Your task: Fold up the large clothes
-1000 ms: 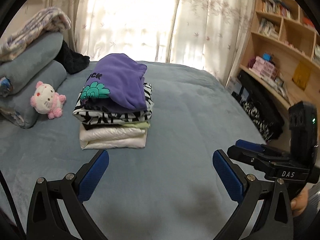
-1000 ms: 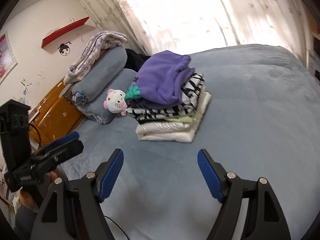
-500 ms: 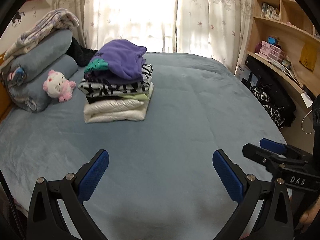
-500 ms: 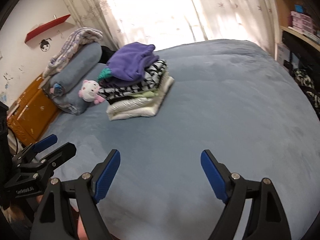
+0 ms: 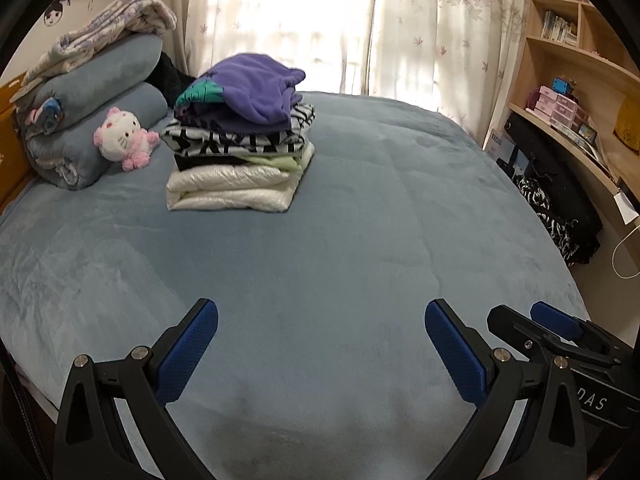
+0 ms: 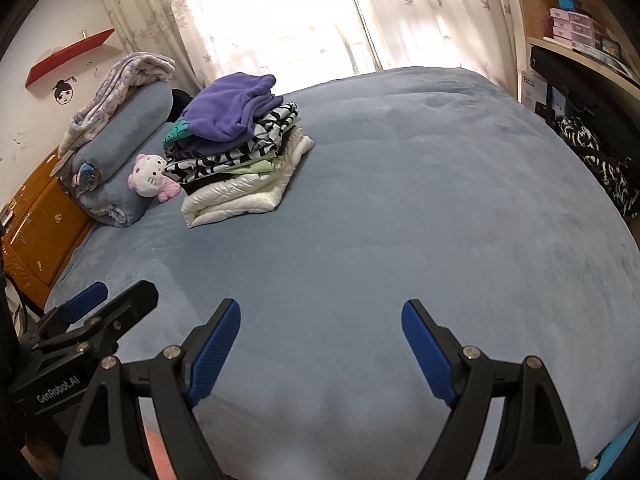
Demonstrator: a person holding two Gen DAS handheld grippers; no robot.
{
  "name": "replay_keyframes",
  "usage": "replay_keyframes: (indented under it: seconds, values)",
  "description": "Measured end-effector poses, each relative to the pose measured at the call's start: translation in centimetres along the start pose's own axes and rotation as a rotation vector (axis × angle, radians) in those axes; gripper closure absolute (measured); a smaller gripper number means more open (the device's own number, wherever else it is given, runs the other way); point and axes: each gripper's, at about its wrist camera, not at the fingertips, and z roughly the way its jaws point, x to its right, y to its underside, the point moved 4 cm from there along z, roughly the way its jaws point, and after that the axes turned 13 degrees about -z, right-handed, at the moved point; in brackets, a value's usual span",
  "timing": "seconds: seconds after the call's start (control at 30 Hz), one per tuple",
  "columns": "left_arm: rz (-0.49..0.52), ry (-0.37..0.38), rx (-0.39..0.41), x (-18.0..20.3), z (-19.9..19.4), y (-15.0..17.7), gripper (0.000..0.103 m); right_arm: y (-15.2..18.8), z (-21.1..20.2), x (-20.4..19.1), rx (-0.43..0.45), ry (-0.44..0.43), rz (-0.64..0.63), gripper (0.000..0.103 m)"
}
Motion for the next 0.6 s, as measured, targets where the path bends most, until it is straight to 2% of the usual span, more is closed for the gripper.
replay_keyframes:
  seconds: [0.6]
  values:
    - [0.01,-0.019,-0.049,-0.1,1.3,1.0,0.001,0.5,0.3,0.5,-0.005,0.033,-0.007,0.02]
